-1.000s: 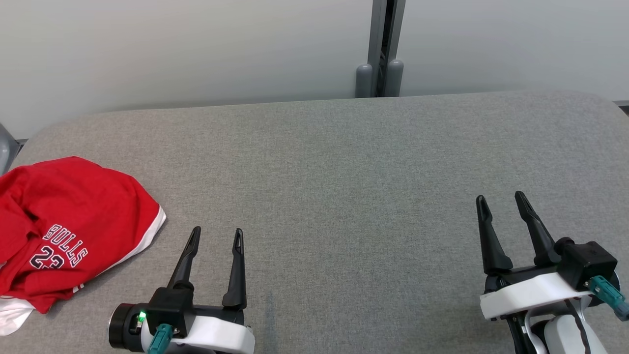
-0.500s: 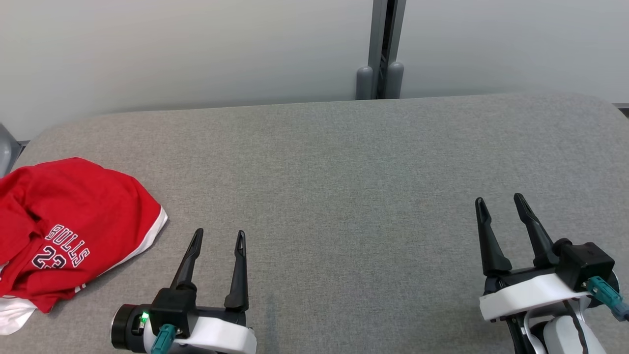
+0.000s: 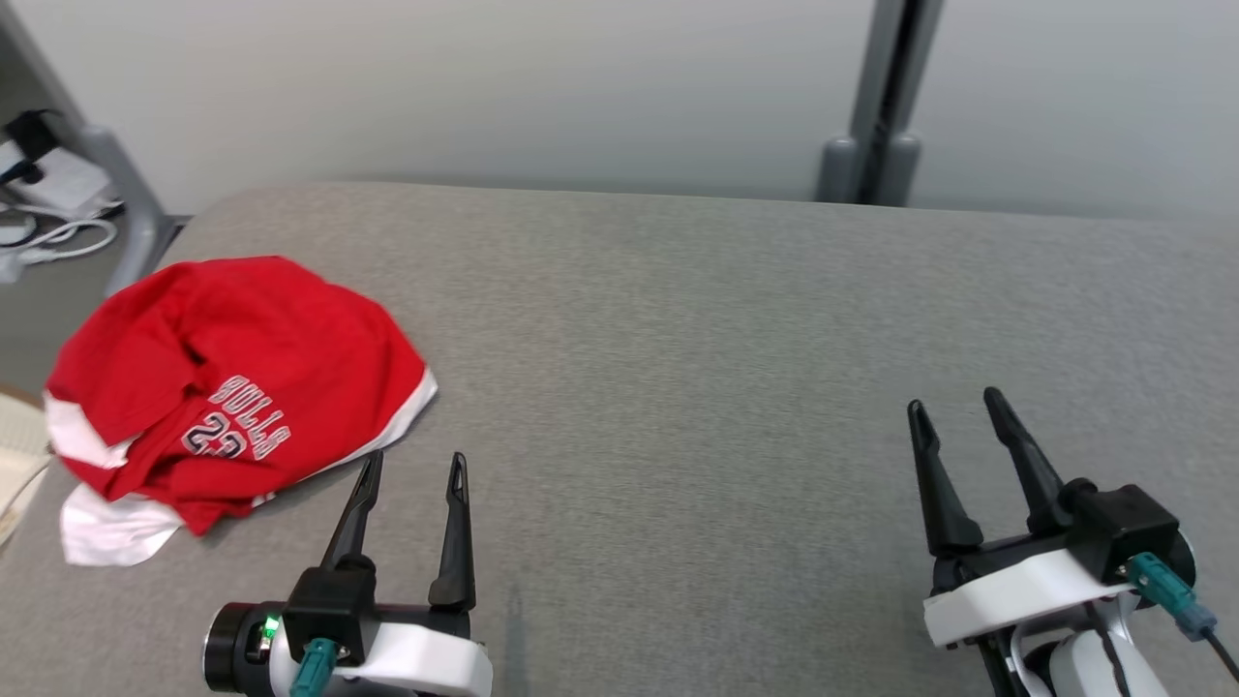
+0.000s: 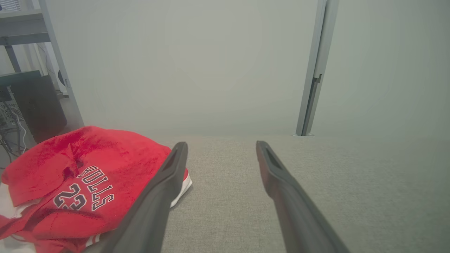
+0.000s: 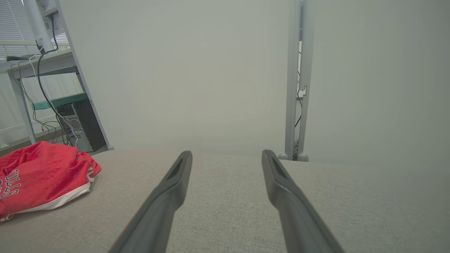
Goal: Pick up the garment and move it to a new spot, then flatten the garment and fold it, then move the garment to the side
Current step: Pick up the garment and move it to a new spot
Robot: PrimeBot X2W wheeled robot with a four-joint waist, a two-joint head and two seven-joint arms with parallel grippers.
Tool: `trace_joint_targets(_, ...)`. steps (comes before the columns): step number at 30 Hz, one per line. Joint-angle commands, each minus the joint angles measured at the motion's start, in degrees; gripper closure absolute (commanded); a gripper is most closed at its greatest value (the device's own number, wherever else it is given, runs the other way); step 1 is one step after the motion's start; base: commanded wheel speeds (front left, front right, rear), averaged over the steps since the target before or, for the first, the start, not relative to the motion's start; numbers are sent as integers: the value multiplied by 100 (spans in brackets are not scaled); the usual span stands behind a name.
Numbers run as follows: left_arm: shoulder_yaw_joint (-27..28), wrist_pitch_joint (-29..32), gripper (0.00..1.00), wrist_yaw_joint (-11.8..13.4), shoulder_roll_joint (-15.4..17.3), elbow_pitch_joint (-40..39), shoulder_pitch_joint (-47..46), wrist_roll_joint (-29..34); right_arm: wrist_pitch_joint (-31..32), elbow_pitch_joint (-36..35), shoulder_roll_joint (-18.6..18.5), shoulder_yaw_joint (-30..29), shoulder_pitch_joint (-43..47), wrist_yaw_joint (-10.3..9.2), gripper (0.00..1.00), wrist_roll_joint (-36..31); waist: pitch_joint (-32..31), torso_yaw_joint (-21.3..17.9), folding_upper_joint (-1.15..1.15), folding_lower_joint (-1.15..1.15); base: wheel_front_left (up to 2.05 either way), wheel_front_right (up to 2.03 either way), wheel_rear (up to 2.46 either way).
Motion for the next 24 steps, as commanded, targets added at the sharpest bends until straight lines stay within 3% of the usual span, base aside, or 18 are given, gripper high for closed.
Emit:
trace_joint_targets(1,40,-22,0,-17,18,23,83,111,-13,6,-32,69,82,0,0,-7,-71,390,0,0,0,0,0)
trace_joint_targets(17,530,-22,0,-168,21,-45,465,352,-12,91,-31,685,235,0,0,232,-469,1652,0,0,0,0,0)
trace_joint_targets(24,753,-22,0,-116,16,-206,624,331,-12,167,-36,1014,80,0,0,351,-413,1807,0,0,0,0,0)
